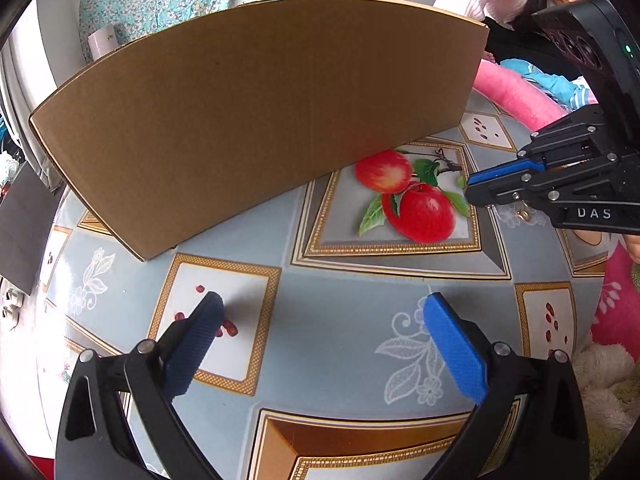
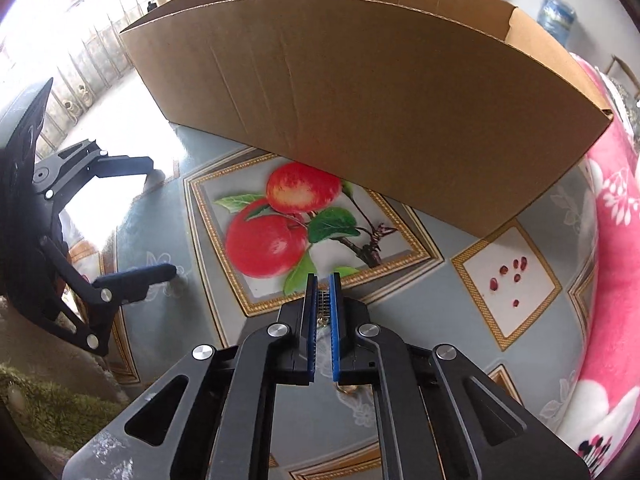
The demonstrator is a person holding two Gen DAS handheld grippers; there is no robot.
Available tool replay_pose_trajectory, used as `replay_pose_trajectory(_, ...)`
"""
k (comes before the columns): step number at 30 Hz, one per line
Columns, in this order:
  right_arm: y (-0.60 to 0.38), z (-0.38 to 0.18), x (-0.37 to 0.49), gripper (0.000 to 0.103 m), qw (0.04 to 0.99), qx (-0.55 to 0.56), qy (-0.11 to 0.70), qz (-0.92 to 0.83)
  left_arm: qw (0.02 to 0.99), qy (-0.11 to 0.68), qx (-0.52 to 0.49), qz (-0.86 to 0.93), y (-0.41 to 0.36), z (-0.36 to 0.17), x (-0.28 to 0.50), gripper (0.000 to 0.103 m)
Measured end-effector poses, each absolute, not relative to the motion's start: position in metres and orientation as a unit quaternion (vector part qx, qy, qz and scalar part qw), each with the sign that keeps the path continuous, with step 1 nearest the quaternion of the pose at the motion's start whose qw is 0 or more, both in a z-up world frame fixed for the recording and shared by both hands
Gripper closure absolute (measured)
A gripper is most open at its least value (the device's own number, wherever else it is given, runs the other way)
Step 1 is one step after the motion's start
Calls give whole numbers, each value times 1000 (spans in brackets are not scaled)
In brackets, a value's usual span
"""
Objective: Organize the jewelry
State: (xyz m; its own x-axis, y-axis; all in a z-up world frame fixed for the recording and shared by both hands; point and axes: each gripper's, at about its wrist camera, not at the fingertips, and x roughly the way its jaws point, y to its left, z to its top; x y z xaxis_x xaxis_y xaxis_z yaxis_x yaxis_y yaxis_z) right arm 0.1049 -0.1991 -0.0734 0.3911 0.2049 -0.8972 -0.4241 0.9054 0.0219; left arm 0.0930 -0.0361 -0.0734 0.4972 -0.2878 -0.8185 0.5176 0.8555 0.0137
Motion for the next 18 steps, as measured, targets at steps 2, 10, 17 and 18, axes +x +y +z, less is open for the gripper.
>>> replay_pose_trajectory(2, -190, -75, 109, 99, 828, -92, 518, 191, 856, 442, 130, -235, -37, -74, 93, 5)
replay_pose_trajectory(10, -201, -68, 120, 95, 831, 57, 516, 202, 856, 441, 130, -235, -36, -73, 92, 5)
replay_pose_trajectory(17, -235, -46, 108, 72, 850, 63, 497, 166, 855, 444, 130, -234, -36, -72, 93, 5)
replay_pose_trajectory(18, -236, -46, 105, 72, 849, 61, 498, 165, 855, 444, 130, -234, -36, -72, 93, 5)
